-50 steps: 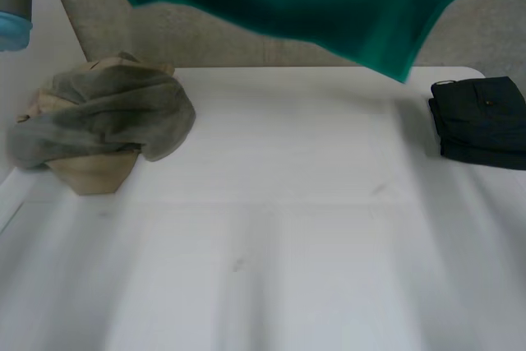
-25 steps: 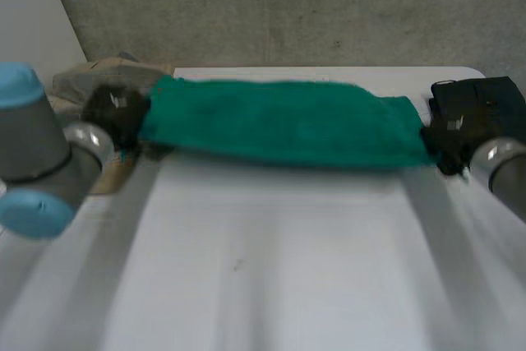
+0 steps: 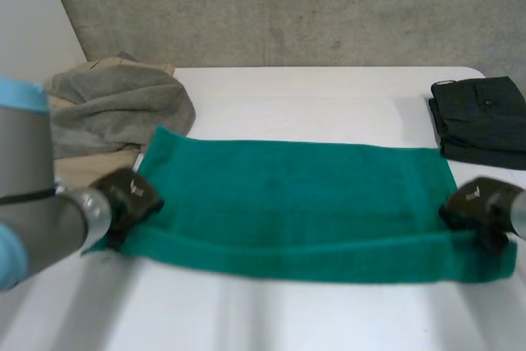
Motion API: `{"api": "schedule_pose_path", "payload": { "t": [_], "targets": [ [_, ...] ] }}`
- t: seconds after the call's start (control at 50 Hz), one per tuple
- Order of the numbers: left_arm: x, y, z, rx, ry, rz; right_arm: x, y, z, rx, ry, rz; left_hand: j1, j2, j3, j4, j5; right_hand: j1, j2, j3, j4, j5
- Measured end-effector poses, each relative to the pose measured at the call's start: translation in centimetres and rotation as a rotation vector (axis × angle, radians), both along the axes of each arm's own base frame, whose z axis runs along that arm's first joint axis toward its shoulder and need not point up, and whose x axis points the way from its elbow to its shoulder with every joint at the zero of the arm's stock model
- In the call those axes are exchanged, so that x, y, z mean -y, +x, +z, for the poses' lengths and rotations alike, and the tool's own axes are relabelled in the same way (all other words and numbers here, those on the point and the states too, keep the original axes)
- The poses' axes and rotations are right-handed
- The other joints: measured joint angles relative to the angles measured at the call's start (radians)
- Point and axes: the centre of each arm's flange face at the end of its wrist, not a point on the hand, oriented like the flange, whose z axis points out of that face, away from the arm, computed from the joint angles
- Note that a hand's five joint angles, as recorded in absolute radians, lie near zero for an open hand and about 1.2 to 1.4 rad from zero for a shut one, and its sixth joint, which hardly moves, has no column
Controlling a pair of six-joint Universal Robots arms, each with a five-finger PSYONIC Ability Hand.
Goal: Fold the laundry.
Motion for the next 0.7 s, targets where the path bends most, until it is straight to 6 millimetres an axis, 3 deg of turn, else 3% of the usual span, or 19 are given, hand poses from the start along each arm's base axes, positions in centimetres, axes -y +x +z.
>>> {"api": "schedule_pose_path", "payload": {
  "t": [0.2,0.36,0.4,0.42,0.44,0.48,0.6,0.7],
  "targets": [
    [9.0,-4.7,0.9,-0.137,-0.27,0.052,7.1,2.1,-0.5,0.129,-0.331,-0.095,0.0,0.0,0.0,0.0,0.0,0.0,0.0,0.0,0.0,0.0],
    [14.1,-7.1,-0.3,-0.17,-0.406,0.08,11.8,4.0,-1.7,0.169,-0.538,-0.096,0.0,0.0,0.0,0.0,0.0,-0.055,-0.067,-0.073,-0.07,-0.063],
    [14.5,-7.4,-0.4,-0.176,-0.42,0.076,12.4,4.3,-2.0,0.168,-0.561,-0.096,-0.062,-0.067,-0.049,-0.05,-0.048,-0.157,-0.176,-0.18,-0.156,-0.168],
    [15.0,-8.2,-0.5,-0.19,-0.446,0.063,13.4,4.7,-2.5,0.163,-0.595,-0.104,-0.483,-0.441,-0.436,-0.419,-0.411,-0.562,-0.586,-0.575,-0.565,-0.596],
    [15.2,-8.7,-0.5,-0.2,-0.46,0.054,13.9,4.9,-2.8,0.158,-0.609,-0.114,-0.732,-0.654,-0.647,-0.636,-0.624,-0.753,-0.765,-0.75,-0.737,-0.777],
    [15.3,-9.4,-0.3,-0.219,-0.484,0.039,14.6,5.1,-3.2,0.147,-0.625,-0.142,-0.975,-0.923,-0.914,-0.93,-0.888,-0.901,-0.936,-0.942,-0.936,-0.949],
    [14.7,-10.4,0.8,-0.267,-0.512,0.042,14.5,5.0,-3.0,0.155,-0.592,-0.228,-0.984,-0.99,-0.978,-0.998,-0.937,-0.917,-0.965,-0.982,-0.972,-0.979],
    [13.5,-9.9,1.1,-0.298,-0.474,0.079,11.3,4.2,-1.6,0.218,-0.42,-0.263,-0.984,-0.991,-0.978,-0.998,-0.937,-0.917,-0.965,-0.982,-0.972,-0.979]
  ]
}}
